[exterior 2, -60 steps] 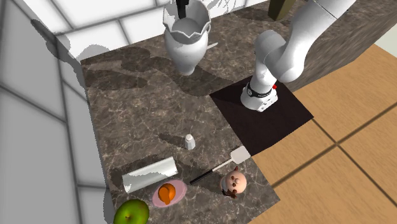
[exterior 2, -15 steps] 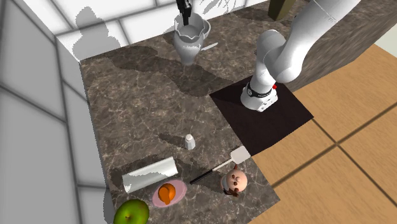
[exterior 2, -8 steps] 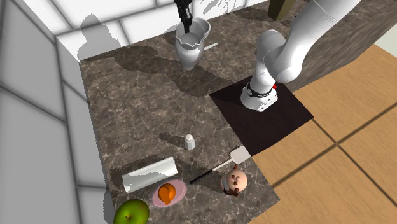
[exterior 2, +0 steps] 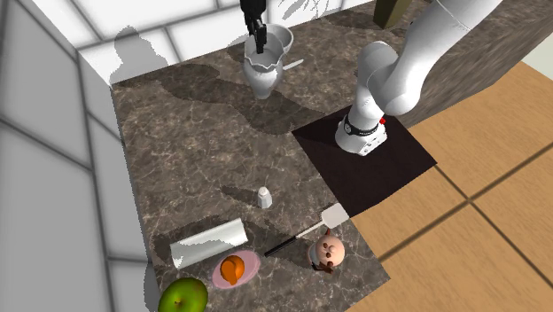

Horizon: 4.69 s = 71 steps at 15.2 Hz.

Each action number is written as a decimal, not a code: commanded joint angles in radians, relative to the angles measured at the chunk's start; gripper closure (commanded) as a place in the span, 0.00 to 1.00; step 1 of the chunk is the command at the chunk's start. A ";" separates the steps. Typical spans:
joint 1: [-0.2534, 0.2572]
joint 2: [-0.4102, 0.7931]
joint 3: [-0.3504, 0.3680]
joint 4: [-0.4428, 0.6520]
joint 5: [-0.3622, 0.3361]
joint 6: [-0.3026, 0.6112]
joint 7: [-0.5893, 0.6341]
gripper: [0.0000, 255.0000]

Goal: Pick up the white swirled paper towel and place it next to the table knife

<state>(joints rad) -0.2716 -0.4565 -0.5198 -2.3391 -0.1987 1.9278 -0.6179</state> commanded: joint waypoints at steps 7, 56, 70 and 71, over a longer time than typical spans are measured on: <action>0.076 0.037 0.102 -0.079 0.070 0.092 0.154 0.00; 0.506 1.059 0.496 0.666 0.417 0.381 0.756 0.00; 0.506 1.064 0.496 0.666 0.418 0.386 0.756 1.00; 0.506 1.064 0.496 0.666 0.418 0.387 0.756 1.00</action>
<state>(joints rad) 0.2346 0.6074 -0.0236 -1.6729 0.2194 2.3144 0.1380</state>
